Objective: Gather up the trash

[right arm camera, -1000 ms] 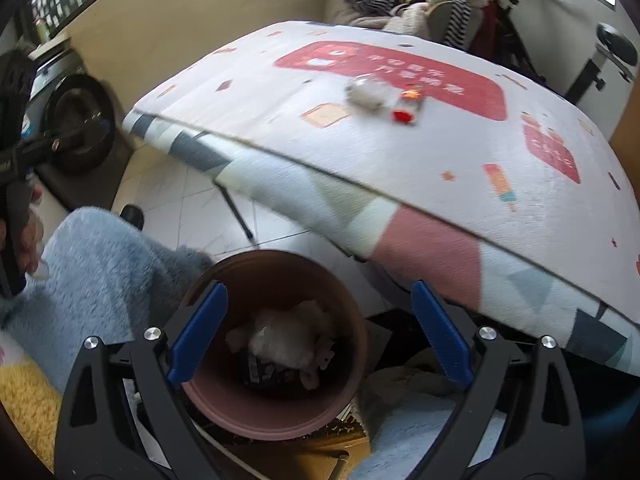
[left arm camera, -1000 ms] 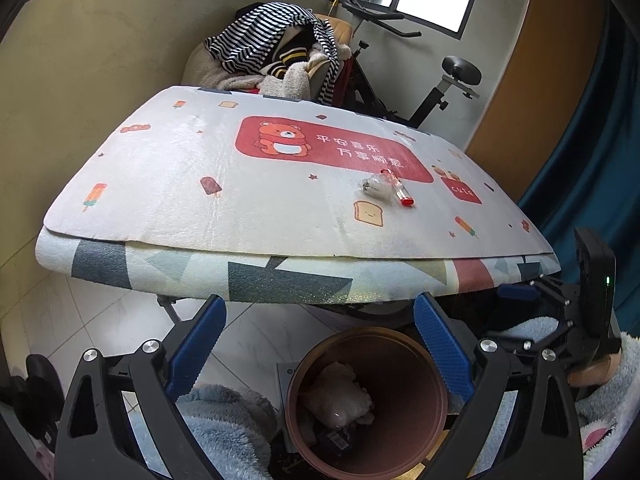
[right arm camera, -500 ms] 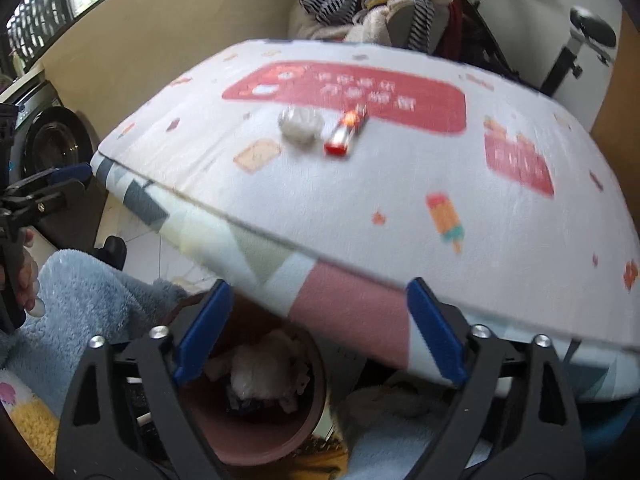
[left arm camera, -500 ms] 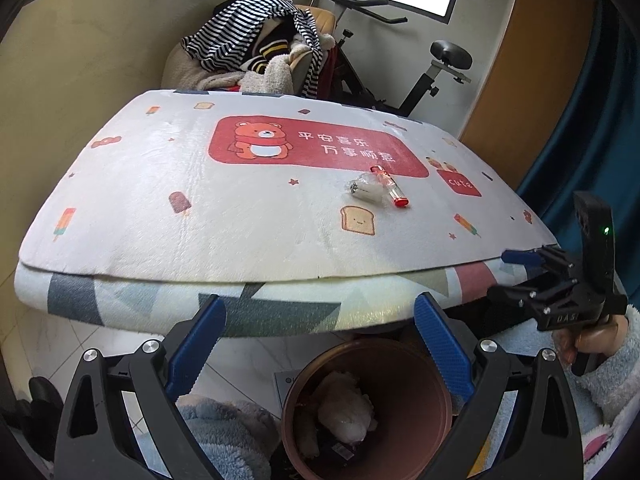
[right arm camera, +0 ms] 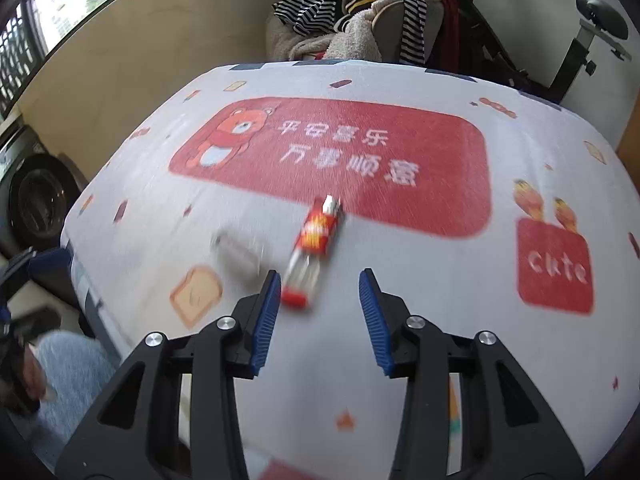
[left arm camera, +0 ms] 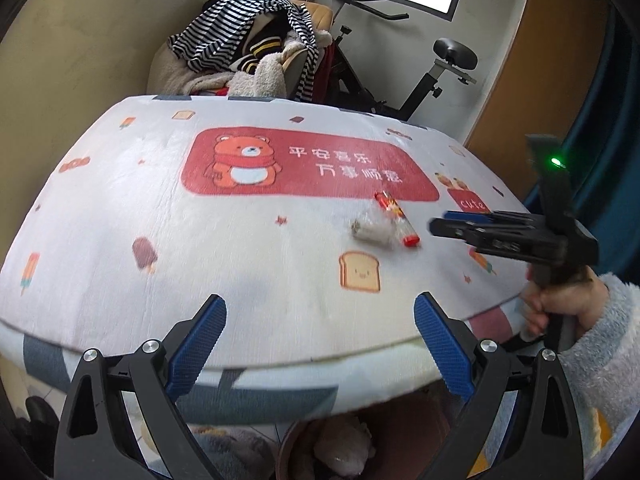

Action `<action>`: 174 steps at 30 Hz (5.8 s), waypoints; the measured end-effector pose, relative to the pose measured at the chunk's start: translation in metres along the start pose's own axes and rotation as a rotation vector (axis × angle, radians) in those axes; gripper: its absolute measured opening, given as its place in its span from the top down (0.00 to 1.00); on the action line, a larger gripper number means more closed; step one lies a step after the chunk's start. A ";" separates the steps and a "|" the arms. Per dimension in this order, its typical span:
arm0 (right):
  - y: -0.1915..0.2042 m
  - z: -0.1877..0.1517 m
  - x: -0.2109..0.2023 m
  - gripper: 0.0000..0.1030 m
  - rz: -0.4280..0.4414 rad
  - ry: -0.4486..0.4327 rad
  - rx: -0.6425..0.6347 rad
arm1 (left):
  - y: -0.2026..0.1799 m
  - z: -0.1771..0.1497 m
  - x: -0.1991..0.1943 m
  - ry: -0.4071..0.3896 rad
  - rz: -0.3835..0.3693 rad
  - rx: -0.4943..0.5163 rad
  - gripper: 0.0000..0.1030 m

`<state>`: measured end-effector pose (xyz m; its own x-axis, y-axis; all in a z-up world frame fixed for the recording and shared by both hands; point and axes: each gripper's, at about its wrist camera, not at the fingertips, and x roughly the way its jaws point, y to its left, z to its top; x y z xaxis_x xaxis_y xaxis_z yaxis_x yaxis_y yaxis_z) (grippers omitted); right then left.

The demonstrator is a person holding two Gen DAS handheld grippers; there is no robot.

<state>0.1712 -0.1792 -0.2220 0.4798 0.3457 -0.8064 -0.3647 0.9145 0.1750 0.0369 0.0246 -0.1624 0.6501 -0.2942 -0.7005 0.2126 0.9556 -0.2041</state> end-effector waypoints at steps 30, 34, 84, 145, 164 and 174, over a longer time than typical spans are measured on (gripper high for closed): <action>-0.004 -0.002 0.000 0.75 -0.092 -0.033 -0.059 | -0.010 0.031 0.053 0.077 -0.101 -0.069 0.20; -0.011 -0.013 -0.015 0.75 -0.095 -0.054 -0.033 | -0.023 0.046 0.079 0.108 -0.115 -0.041 0.26; 0.039 -0.102 -0.145 0.75 -0.038 -0.112 -0.013 | -0.080 -0.104 -0.014 0.267 -0.183 0.217 0.48; 0.069 -0.080 -0.261 0.06 -0.185 -0.277 -0.082 | -0.065 0.036 -0.160 -0.346 0.260 0.116 0.06; 0.039 -0.034 -0.325 0.06 -0.193 -0.324 -0.057 | -0.098 0.064 -0.168 -0.362 0.294 0.183 0.06; 0.032 -0.030 -0.321 0.06 -0.178 -0.316 -0.053 | -0.090 0.062 -0.165 -0.334 0.274 0.173 0.06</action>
<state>-0.0189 -0.2669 0.0257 0.7591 0.2373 -0.6061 -0.2904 0.9569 0.0110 -0.0441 -0.0136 0.0138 0.8925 -0.0475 -0.4486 0.1005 0.9904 0.0949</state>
